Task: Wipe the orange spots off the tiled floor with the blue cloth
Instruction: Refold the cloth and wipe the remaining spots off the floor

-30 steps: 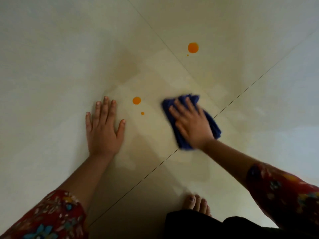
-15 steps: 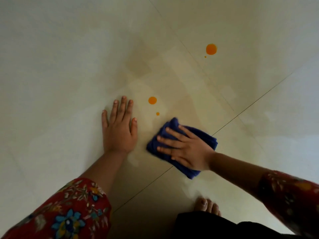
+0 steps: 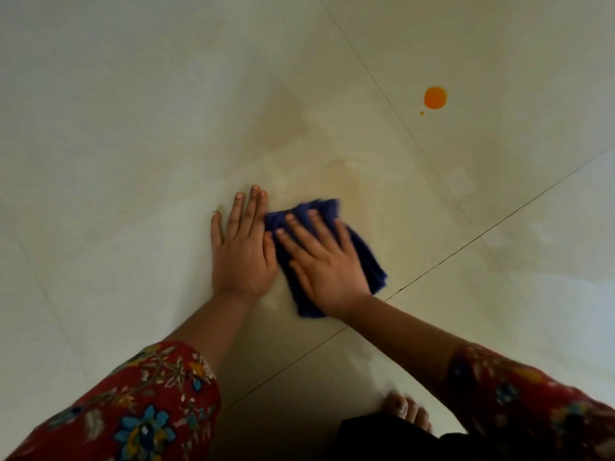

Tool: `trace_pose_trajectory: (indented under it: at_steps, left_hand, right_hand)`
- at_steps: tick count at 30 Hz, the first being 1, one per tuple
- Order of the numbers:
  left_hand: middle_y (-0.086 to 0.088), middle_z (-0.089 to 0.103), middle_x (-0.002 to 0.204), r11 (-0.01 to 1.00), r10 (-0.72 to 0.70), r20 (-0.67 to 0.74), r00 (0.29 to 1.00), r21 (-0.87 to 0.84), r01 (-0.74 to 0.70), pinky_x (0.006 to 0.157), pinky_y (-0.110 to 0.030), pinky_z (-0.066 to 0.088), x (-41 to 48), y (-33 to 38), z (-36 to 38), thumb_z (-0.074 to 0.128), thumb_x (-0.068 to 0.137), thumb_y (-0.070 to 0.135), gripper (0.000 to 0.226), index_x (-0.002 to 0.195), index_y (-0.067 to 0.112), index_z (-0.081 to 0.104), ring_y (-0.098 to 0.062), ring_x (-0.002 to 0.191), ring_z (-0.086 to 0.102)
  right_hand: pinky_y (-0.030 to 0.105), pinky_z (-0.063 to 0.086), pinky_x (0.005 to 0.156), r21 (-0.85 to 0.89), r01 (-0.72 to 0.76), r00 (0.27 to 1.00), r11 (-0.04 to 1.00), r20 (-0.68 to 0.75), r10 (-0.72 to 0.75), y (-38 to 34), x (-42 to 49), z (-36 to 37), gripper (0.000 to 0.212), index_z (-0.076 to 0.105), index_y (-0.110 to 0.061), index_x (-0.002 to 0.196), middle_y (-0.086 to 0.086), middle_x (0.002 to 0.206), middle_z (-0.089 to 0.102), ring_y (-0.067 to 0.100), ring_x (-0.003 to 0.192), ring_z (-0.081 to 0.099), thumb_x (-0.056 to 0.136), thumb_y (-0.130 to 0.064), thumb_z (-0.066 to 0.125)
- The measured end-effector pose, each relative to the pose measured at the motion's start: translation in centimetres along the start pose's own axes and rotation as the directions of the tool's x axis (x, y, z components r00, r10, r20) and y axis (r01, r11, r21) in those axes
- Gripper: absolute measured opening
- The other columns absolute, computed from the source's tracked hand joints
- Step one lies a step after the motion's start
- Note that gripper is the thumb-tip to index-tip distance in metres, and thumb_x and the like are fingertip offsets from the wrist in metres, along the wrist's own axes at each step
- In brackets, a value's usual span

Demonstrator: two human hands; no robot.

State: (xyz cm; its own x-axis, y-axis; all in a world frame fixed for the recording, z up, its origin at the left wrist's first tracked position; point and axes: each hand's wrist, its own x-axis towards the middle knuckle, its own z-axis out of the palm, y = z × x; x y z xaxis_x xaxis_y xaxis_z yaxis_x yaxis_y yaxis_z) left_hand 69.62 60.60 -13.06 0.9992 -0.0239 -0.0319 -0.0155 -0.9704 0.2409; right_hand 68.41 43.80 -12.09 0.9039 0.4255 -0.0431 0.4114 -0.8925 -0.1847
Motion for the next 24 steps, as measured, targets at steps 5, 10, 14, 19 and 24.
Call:
trace_pose_trajectory:
  at_steps: [5,10,14,19,24]
  left_hand:
    - [-0.003,0.018,0.161,1.000,-0.010,-0.014,1.000,0.014,0.010,0.119,-0.050,0.014,-0.1,0.2,-0.3,0.030,0.088,0.022,0.068,0.154,0.011,0.019,-0.017,0.149,0.016]
    - [-0.001,0.015,0.162,1.000,-0.019,-0.008,1.000,-0.003,0.019,0.119,-0.049,0.012,0.0,0.4,-0.7,0.030,0.089,0.021,0.066,0.154,0.015,0.019,-0.016,0.149,0.012]
    - [-0.004,0.028,0.158,1.000,-0.007,-0.057,0.998,-0.023,0.006,0.117,-0.050,0.018,0.0,0.4,-0.5,0.035,0.086,0.018,0.062,0.148,0.013,0.035,-0.020,0.146,0.024]
    - [-0.010,0.049,0.138,0.997,-0.075,-0.137,0.988,-0.045,0.070,0.111,-0.053,0.028,3.4,1.8,-1.4,0.044,0.091,0.028,0.040,0.127,0.012,0.052,-0.032,0.126,0.046]
    - [-0.002,0.022,0.160,0.997,0.052,-0.049,0.997,-0.060,-0.055,0.118,-0.047,0.014,8.2,6.0,-0.1,0.032,0.097,0.041,0.057,0.148,0.018,0.033,-0.022,0.148,0.020]
  right_hand:
    - [0.049,0.017,0.116,-0.051,0.020,1.000,0.999,-0.020,-0.021,5.1,10.5,-1.3,0.054,0.037,-0.028,0.148,-0.002,0.156,0.034,0.030,0.146,0.025,0.097,-0.040,0.025]
    - [0.052,0.012,0.118,0.000,-0.478,0.871,0.878,-0.128,0.474,6.5,5.6,-1.1,0.055,0.024,-0.029,0.153,-0.002,0.161,0.022,0.028,0.149,0.012,0.100,-0.042,0.023]
    - [0.053,0.008,0.119,-0.003,-0.051,0.999,0.999,0.004,0.051,1.1,3.0,-0.1,0.055,0.026,-0.029,0.152,-0.003,0.160,0.024,0.030,0.149,0.013,0.099,-0.041,0.029]
    - [0.053,0.014,0.117,-0.032,-0.250,0.967,0.968,-0.059,0.248,9.9,9.8,-2.0,0.057,0.028,-0.034,0.151,-0.005,0.159,0.026,0.027,0.148,0.016,0.095,-0.046,0.021]
    - [0.051,0.005,0.120,-0.016,-0.566,0.820,0.825,-0.118,0.560,9.5,3.2,-1.7,0.055,0.016,-0.033,0.154,-0.007,0.162,0.011,0.026,0.150,0.002,0.101,-0.043,0.023]
